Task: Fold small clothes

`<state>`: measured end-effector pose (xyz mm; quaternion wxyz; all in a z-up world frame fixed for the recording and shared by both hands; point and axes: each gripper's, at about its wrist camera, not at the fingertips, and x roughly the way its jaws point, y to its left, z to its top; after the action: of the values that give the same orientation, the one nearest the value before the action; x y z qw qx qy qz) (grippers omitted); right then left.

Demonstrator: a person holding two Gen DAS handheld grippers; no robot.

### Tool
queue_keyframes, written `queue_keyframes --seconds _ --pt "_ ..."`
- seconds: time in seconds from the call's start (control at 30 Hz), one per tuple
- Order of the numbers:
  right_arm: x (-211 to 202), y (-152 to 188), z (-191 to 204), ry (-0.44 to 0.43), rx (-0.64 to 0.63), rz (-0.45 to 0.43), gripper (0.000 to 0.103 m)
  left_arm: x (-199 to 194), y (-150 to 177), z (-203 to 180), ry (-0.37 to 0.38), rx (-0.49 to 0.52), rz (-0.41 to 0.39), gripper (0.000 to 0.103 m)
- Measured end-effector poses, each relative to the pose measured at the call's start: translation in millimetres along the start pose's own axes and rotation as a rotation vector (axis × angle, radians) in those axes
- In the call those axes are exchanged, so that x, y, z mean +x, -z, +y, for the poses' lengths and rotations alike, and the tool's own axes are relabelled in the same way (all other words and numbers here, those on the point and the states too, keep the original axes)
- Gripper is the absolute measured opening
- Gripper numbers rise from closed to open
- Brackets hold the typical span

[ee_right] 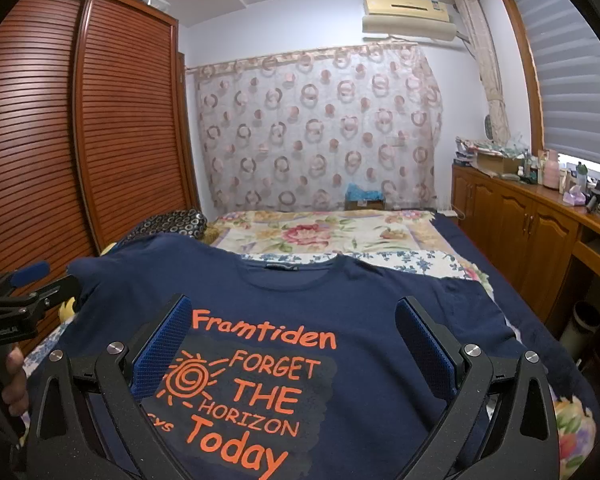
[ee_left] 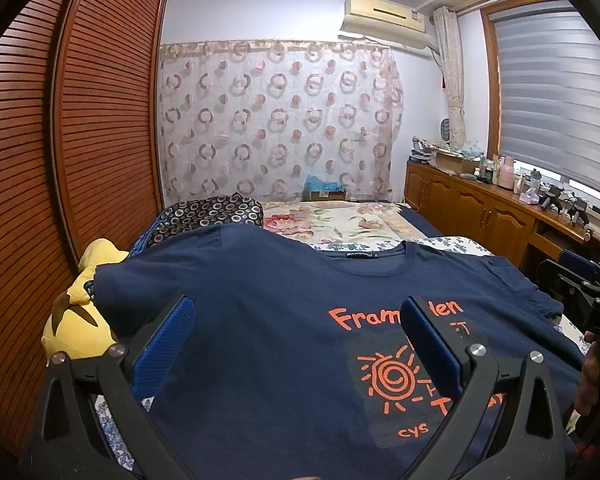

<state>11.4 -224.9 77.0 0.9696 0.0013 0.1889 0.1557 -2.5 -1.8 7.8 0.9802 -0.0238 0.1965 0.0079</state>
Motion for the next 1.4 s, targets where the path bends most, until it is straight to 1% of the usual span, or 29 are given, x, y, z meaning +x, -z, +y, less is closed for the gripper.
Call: queue_keyframes --seconds 0.5,1.4 --pt "0.9 1.0 -0.7 0.001 0.000 -0.001 0.103 -4.9 -3.2 8.7 -0.005 0.003 -0.013 0.103" --pt "1.9 1.7 0.3 0.000 0.000 -0.001 0.103 -6.9 -5.1 9.0 -0.005 0.008 -0.018 0.103"
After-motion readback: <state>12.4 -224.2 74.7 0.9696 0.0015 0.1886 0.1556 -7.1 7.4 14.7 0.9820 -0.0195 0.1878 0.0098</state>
